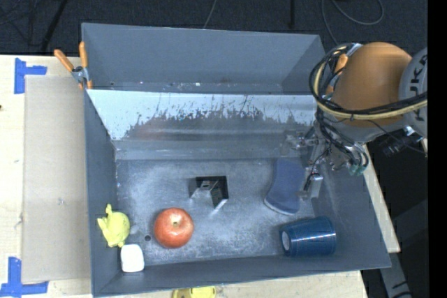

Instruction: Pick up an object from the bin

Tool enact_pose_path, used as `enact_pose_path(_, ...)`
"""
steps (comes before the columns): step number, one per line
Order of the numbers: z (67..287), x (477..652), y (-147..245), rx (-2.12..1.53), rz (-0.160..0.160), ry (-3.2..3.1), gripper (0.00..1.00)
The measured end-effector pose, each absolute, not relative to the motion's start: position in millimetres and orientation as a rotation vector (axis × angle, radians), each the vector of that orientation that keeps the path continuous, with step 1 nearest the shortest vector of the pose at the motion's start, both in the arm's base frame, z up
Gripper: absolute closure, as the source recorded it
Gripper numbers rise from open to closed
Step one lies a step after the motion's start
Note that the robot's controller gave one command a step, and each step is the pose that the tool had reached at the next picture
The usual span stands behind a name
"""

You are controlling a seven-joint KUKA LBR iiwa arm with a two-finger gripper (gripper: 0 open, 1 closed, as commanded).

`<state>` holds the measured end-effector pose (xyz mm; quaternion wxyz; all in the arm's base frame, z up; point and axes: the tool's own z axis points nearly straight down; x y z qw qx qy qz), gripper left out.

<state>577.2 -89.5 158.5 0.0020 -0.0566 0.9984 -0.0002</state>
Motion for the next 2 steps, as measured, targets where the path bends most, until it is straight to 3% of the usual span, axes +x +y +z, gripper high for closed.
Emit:
enact_pose_path(1, 143.6, 575.9, -106.8, -0.686, 0.002, 3.066, 0.0)
enact_pose_path(2, 126.1, 586.1, -114.1, -0.868, 0.0, 3.017, 0.0)
